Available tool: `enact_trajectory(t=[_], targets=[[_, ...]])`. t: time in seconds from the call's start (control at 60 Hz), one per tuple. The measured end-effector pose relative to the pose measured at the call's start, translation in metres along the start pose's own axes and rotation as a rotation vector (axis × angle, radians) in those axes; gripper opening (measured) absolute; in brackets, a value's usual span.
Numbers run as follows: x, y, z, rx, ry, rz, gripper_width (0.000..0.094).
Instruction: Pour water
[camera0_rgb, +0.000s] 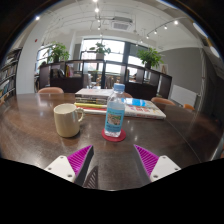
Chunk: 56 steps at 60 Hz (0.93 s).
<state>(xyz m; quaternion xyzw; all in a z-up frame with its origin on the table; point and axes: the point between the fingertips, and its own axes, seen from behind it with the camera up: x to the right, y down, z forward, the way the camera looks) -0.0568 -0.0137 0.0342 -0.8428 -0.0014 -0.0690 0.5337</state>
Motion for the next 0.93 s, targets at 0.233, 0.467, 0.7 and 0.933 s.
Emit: enact_trajectory(t=[0.233, 0.467, 0.7, 0.933], targets=[[0.013, 0.012, -0.083, 0.033, 0.009, 0.056, 0.0803], [0.036, 0.001, -0.13, 0.062, 0.063, 0.061, 0.0805], [0.044, -0.023, -0.157, 0.108, 0.071, 0.098, 0.0807], [0.044, -0.043, -0.176, 0.16, 0.063, 0.106, 0.08]])
